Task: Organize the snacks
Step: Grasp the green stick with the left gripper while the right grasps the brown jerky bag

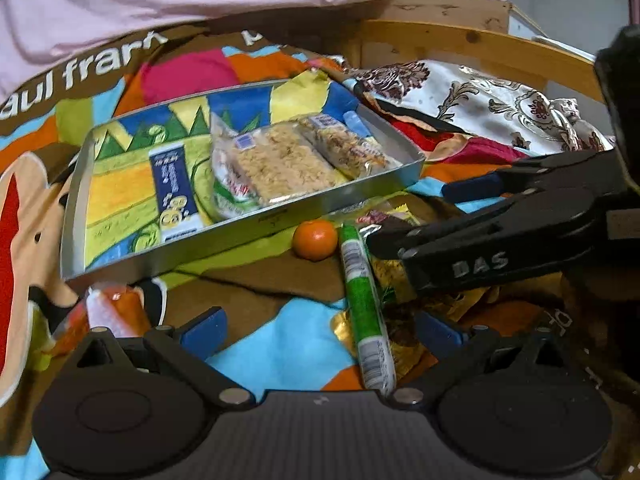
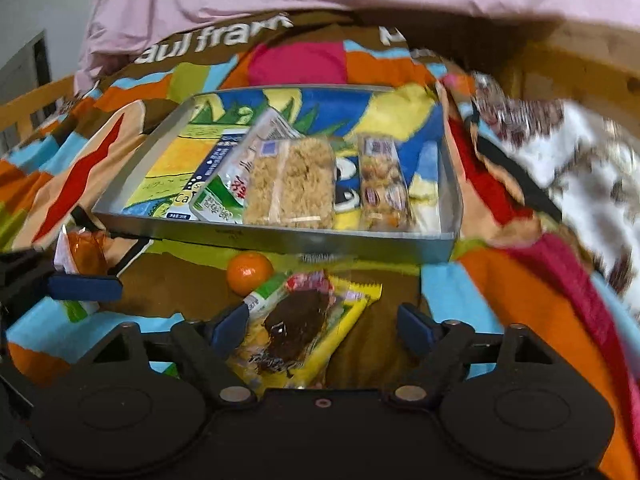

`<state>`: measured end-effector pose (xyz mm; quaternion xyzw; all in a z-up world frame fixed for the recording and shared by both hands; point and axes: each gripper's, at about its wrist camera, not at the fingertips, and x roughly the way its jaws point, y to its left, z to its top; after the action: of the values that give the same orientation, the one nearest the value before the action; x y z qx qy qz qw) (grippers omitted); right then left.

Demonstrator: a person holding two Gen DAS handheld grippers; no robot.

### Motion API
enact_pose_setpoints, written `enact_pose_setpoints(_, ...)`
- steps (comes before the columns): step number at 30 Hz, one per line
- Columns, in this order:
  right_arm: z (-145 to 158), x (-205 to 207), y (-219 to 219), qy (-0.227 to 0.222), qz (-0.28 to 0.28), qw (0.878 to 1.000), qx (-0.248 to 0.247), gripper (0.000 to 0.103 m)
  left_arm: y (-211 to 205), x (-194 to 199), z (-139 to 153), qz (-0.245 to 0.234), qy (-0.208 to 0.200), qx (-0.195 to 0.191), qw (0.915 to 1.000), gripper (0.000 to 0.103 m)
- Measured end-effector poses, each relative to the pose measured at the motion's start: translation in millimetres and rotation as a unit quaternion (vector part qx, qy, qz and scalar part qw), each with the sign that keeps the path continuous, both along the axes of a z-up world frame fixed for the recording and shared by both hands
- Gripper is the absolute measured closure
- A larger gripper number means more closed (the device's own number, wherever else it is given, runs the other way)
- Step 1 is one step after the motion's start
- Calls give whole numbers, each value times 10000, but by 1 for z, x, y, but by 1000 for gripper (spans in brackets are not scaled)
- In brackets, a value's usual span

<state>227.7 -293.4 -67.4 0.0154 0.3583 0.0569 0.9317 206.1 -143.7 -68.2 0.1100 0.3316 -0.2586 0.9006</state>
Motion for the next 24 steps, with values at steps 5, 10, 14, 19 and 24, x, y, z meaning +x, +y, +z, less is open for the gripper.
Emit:
enact_pose_setpoints(5,2,1,-10,169,-176,9987,444,36,-5,4,-2,-118,30,-29,9999,3)
enact_pose_setpoints(10,5,0,-14,259,-164,9973,660,55,-4,7,-3,4,87,-154,9998,6)
enact_pose_setpoints(14,9,-3,-17,328,-130,9975,605,56,2,10,-2,146,218,-368,9990,11)
enact_pose_setpoints(19,17,-16,-27,449,-40,9973,578,55,2,10,-1,102,326,-456,9984,21)
enact_pose_setpoints(24,17,-25,-40,574,-67,9961,662,54,-1,11,0,42,395,-544,9977,25)
